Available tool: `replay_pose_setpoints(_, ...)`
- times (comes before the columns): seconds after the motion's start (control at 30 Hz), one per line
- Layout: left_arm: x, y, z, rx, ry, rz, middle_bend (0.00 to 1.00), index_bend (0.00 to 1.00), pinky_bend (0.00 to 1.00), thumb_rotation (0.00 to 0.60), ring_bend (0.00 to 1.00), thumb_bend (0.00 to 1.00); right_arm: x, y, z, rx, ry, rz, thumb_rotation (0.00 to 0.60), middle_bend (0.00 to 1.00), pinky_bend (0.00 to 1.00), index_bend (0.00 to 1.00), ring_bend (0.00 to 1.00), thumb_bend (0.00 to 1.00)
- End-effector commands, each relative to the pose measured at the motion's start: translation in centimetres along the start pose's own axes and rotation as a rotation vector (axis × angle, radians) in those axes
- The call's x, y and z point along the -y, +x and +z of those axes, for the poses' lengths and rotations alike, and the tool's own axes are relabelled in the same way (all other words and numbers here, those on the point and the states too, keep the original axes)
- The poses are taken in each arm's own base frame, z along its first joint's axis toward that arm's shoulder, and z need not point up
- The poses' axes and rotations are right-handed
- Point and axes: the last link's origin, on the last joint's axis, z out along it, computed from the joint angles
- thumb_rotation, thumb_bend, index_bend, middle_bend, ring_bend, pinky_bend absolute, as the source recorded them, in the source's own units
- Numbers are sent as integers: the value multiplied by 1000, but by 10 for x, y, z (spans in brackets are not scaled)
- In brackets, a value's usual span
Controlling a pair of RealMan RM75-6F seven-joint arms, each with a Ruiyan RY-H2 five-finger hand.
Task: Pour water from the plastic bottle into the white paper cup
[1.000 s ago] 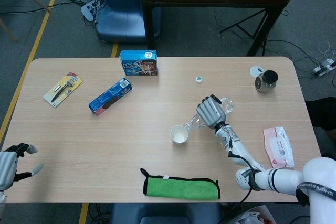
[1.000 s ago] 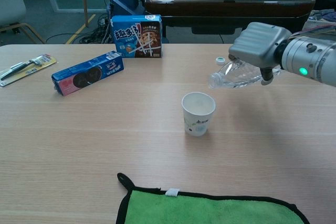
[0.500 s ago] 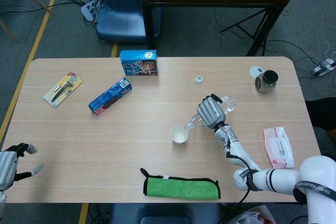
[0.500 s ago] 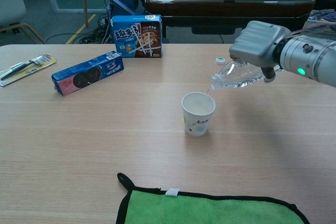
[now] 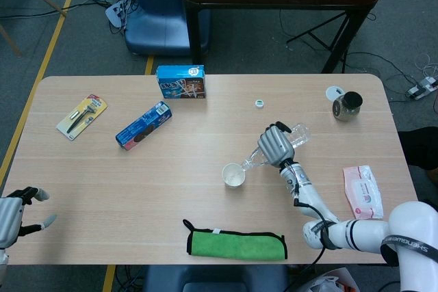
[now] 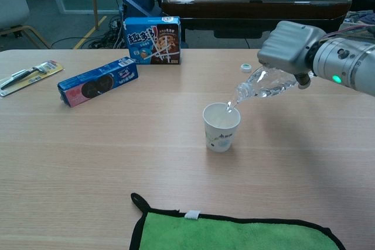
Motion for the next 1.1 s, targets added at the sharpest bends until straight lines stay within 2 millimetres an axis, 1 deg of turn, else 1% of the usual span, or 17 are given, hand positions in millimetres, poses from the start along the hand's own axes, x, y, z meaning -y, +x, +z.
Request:
replay_pose_setpoints(0.03, 0, 0, 0, 0, 0, 0, 505, 493, 750, 600, 508, 97, 0, 1, 0, 1, -2, -8, 600, 628, 566, 585, 523, 174)
replay_pose_setpoints(1.1, 0, 1, 0, 1, 4, 1, 505, 496, 750, 600, 508, 97, 2, 2, 1, -11, -25, -33, 600, 628, 566, 585, 523, 174)
